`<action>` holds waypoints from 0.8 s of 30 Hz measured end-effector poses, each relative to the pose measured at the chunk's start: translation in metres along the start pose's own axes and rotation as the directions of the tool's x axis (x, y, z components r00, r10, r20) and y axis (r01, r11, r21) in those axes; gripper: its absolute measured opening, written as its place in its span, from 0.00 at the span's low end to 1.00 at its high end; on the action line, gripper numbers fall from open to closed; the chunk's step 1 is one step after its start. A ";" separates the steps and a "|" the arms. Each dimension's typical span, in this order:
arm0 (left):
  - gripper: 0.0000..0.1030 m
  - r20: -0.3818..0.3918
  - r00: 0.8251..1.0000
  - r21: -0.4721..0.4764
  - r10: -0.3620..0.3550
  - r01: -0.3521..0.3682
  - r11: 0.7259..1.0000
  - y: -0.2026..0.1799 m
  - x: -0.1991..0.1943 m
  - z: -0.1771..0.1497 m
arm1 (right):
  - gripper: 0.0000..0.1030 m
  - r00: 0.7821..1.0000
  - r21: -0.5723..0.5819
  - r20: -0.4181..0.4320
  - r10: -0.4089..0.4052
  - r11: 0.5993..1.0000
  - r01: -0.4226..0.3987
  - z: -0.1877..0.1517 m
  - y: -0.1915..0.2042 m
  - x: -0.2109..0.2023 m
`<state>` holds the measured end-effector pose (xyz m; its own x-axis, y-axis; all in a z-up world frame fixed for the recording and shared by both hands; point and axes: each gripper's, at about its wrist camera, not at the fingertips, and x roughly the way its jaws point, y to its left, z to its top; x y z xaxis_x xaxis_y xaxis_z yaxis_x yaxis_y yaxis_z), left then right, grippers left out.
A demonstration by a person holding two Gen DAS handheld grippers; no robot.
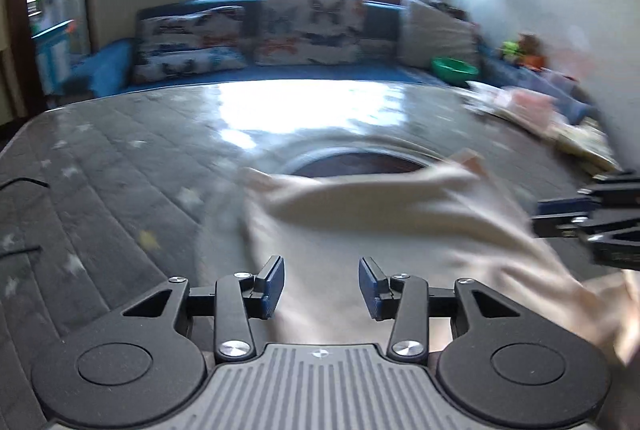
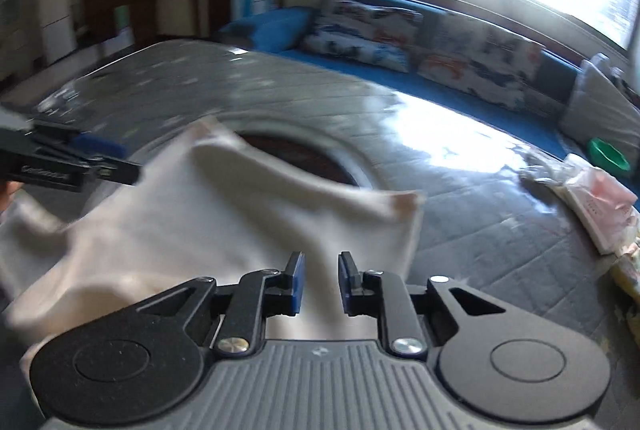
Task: Fold clothes
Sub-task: 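Lay the cream sweatshirt flat on the table with both grippers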
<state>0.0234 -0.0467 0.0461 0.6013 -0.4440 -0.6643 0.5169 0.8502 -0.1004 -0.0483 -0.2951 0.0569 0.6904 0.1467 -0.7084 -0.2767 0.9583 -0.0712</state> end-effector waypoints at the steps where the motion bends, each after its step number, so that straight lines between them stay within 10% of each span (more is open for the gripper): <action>1: 0.43 0.001 0.999 0.012 -0.032 0.032 0.999 -0.007 -0.008 -0.006 | 0.22 1.000 -0.015 -0.002 0.017 1.000 -0.017 -0.006 0.007 -0.007; 10: 0.43 -0.049 0.977 0.152 -0.207 0.212 0.965 -0.071 -0.037 -0.055 | 0.23 0.993 -0.079 -0.116 0.010 0.997 -0.019 -0.067 0.044 -0.036; 17: 0.45 -0.077 0.982 0.184 -0.170 0.182 0.966 -0.078 -0.045 -0.079 | 0.28 0.998 -0.061 -0.019 -0.052 0.997 0.051 -0.069 0.053 -0.072; 24: 0.45 -0.054 0.983 0.260 -0.175 0.183 0.948 -0.088 -0.058 -0.088 | 0.27 0.997 -0.140 -0.021 0.069 0.988 -0.072 -0.065 0.094 -0.073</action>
<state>-0.1108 -0.0709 0.0282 0.4681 -0.5696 -0.6756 0.7581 0.6517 -0.0243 -0.1680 -0.2312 0.0567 0.6552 0.2075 -0.7264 -0.4163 0.9015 -0.1180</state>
